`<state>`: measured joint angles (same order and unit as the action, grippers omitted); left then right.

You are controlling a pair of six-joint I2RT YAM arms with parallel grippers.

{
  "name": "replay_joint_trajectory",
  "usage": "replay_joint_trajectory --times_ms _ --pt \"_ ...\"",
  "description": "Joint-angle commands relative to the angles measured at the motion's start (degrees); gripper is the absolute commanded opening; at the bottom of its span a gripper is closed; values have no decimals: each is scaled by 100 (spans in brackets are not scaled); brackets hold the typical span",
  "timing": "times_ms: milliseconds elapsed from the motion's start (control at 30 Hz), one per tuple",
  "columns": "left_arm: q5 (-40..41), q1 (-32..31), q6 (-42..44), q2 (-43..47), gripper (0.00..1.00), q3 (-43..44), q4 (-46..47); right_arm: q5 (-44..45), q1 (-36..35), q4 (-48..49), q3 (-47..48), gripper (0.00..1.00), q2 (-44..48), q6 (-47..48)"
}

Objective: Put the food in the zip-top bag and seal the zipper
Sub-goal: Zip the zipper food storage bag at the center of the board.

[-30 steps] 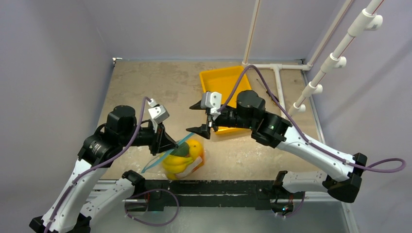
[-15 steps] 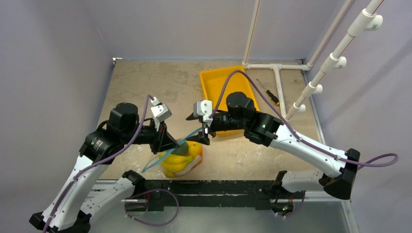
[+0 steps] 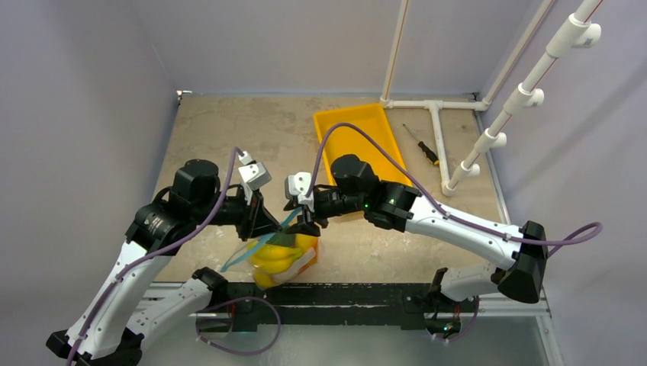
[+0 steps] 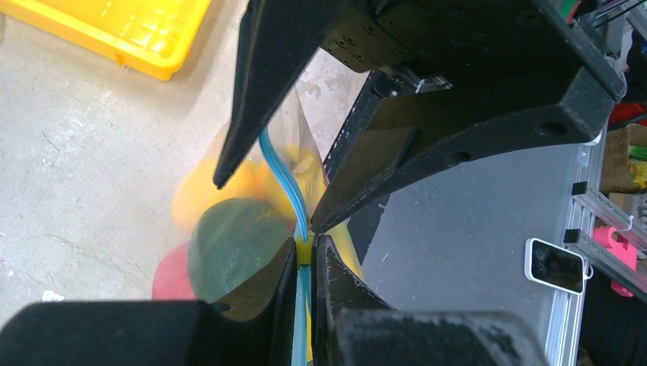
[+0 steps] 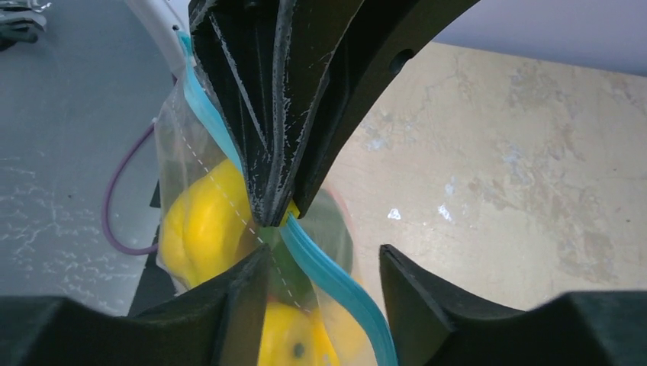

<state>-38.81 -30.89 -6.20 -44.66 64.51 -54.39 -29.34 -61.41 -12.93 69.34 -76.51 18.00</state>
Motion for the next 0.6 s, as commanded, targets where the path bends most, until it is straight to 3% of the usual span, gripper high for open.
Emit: replay_joint_trajectory --times_ms 0,33,100,267,567 --pt "-151 -26 72 19 0 223 414 -30 -82 -13 -48 51 31 -91" --pt "-153 -30 60 15 0 212 426 -23 -89 -22 -58 45 31 -109" --pt "-149 -31 34 -2 0 204 443 41 -98 -34 -40 26 31 -170" --pt "-114 -26 37 -71 0 297 459 193 -125 45 -84 0 119 -322" --pt "193 -28 -31 39 0 289 335 1447 -126 562 -360 0 495 -941"
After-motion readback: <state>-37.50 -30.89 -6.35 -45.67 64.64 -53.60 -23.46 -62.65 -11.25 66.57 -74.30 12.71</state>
